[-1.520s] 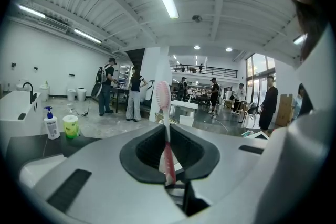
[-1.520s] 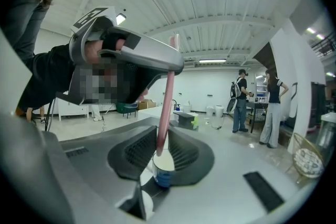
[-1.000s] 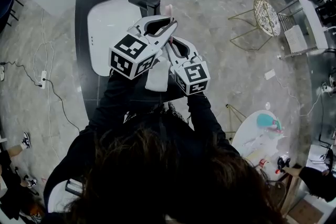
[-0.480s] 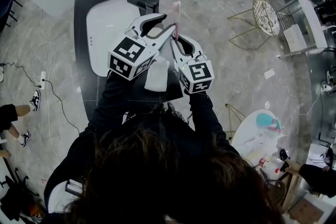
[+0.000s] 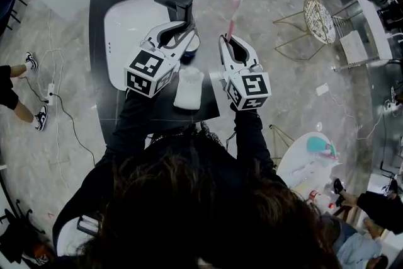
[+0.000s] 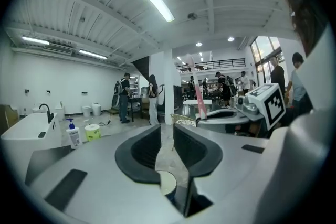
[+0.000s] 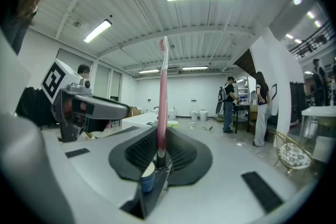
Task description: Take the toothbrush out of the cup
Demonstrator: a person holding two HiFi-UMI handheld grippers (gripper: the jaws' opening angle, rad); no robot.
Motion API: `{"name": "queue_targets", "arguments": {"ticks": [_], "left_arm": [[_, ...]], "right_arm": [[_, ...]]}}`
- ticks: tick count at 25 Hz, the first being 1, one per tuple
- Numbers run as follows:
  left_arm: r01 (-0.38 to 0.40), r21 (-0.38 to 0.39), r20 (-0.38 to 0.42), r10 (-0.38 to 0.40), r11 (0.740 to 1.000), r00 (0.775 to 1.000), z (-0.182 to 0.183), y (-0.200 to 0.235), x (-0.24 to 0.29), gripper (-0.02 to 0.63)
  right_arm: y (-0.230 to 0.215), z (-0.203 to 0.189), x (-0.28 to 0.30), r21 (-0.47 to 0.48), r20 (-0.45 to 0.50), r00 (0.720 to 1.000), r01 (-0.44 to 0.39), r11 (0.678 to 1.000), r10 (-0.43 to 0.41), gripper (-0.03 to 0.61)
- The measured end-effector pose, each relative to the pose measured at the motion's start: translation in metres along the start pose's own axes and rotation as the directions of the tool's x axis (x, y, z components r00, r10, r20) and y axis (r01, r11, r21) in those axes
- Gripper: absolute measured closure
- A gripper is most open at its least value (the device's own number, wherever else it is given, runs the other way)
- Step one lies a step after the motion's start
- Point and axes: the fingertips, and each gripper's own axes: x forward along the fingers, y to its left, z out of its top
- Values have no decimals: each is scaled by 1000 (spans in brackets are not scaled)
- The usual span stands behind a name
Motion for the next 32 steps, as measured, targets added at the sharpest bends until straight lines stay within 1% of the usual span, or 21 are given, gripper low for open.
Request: {"name": "queue_targets", "arguments": {"ticks": [3,8,14,18,24,32], "left_arm": [[-22,5,-17,22,1000,1000,-11,5,-3,572],[-59,-17,-20,59,998,998,-23,13,-11,604],[-108,-43,2,108,993,994,-24,27,-18,606],[-145,-23,-10,145,989,989,-29,32,-23,606],[-173,-18,-26,172,985,985,-35,36,-27,606],[-184,-22,-31,184,983,982,-36,38,-28,606]], "right_arm": [[-3,5,-1,2,15,1000,8,1000,-8,526],[-6,8,-3,-1,31,999,14,1000,-14,526],[-11,16,-7,-10,50,998,27,1000,-27,526],[-14,21,-9,-22,63,997,35,999,-34,526],[-18,28,-13,-12,100,993,57,998,-56,526],[-22,25,-13,9,93,994,60,998,-61,526]]}}
